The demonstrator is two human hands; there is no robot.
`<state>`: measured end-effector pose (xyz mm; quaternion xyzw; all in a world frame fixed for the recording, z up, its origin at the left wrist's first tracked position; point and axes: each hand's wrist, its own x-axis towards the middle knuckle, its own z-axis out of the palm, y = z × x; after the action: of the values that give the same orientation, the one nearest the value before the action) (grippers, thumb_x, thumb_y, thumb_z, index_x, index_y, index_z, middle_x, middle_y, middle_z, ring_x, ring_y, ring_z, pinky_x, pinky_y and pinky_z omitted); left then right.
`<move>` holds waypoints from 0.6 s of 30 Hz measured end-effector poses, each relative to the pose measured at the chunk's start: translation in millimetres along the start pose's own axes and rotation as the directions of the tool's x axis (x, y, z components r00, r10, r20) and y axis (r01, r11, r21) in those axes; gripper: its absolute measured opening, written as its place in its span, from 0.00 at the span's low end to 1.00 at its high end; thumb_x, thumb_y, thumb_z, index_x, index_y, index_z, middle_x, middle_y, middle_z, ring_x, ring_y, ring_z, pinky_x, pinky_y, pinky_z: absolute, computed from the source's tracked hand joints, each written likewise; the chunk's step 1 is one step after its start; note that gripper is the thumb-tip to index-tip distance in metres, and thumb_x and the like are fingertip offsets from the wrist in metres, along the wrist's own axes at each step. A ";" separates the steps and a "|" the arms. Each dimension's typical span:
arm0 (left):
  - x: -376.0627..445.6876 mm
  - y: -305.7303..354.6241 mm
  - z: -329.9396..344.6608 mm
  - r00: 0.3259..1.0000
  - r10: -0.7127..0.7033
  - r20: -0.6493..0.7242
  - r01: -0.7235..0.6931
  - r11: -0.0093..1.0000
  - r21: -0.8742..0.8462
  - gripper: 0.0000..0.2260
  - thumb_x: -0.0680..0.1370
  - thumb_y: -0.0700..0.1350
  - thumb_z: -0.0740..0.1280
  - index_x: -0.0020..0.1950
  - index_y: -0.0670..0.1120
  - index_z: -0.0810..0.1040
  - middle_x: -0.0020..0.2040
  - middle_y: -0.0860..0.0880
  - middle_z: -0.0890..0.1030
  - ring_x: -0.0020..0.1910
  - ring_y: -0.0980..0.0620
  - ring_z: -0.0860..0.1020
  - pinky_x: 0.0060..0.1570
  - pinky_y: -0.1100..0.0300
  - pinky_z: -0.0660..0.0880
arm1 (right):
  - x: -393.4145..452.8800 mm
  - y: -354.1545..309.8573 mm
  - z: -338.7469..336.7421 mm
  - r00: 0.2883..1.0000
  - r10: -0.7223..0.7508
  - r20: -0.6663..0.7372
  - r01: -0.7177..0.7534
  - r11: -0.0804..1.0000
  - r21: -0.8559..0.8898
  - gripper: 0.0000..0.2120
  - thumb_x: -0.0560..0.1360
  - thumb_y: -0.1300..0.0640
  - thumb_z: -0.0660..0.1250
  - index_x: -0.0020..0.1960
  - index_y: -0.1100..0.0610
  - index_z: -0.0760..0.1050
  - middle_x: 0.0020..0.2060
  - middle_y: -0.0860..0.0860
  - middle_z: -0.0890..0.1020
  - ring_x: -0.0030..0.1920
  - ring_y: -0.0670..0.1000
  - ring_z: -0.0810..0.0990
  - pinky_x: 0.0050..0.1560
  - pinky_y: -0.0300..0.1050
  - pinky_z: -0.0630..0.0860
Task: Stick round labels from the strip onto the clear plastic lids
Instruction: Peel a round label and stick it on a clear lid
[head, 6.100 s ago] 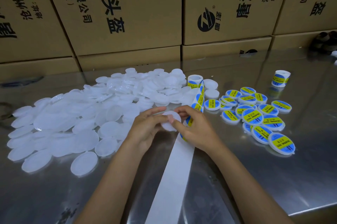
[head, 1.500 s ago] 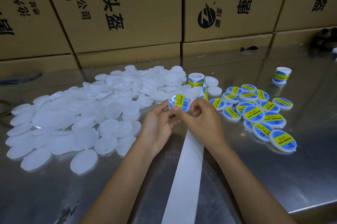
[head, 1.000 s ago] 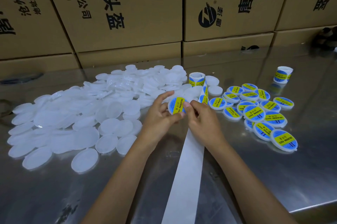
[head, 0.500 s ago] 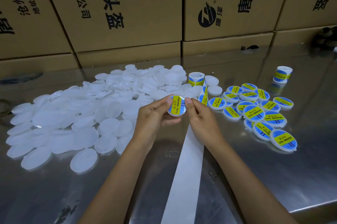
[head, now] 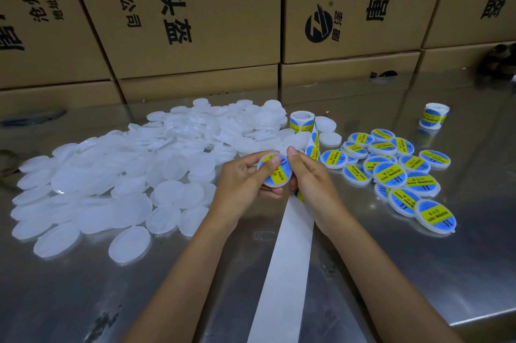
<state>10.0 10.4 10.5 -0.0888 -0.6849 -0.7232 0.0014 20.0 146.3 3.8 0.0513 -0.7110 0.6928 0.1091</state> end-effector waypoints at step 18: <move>-1.1 -3.8 1.5 0.989 0.141 -0.040 -0.120 0.936 0.331 0.12 0.77 0.59 0.70 0.44 0.52 0.83 0.30 0.54 0.80 0.24 0.57 0.76 0.23 0.63 0.71 | 6.3 -1.1 0.5 0.965 0.260 0.034 -0.262 0.956 0.131 0.22 0.81 0.42 0.59 0.37 0.56 0.73 0.22 0.51 0.63 0.24 0.50 0.63 0.28 0.43 0.65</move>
<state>10.8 12.0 6.6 -0.1099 -0.7878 -0.6000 0.0858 14.0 146.3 6.2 -0.0300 -0.6640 0.7470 0.0074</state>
